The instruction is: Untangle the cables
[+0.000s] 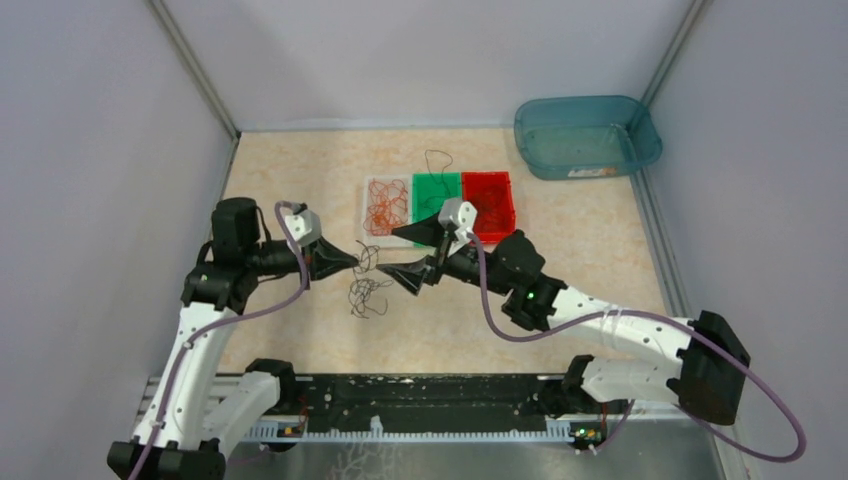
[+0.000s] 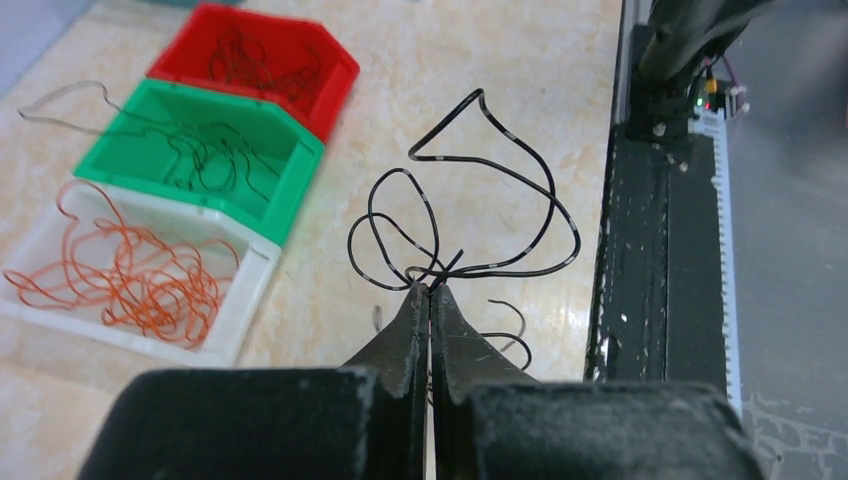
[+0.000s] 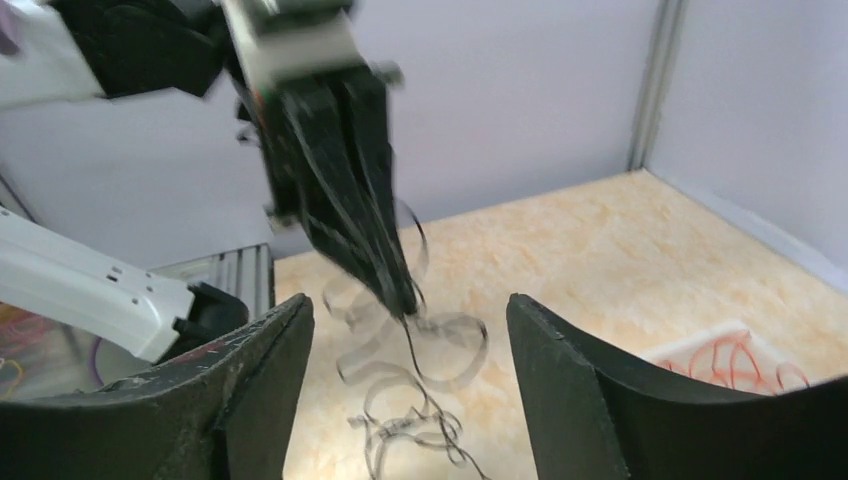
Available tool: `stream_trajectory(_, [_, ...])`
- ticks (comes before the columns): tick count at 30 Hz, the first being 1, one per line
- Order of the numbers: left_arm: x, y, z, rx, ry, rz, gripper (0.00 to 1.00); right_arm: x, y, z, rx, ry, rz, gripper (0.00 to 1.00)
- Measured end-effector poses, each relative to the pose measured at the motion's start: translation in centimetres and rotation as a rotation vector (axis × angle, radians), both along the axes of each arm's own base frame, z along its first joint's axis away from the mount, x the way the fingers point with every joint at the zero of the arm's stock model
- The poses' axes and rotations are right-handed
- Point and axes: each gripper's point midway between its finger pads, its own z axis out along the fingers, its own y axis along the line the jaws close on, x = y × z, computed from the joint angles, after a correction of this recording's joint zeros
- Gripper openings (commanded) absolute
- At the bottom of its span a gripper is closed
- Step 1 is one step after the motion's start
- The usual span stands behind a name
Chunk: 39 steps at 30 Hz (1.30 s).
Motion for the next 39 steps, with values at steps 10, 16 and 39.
stream_trajectory(10, [-0.4, -1.2, 7.1, -0.142, -0.001, -0.03, 0.0, 0.9, -3.7, -8.3, -0.041, 0.137, -0.013, 0.82])
stream_trajectory(16, [-0.8, -1.6, 8.4, -0.196, 0.071, -0.038, 0.0, 1.1, 0.2, -5.9, 0.016, 0.083, 0.098, 0.92])
stream_trajectory(39, [-1.1, -2.0, 11.4, -0.25, 0.09, -0.056, 0.0, -3.3, 5.5, -4.2, 0.109, 0.046, 0.376, 0.49])
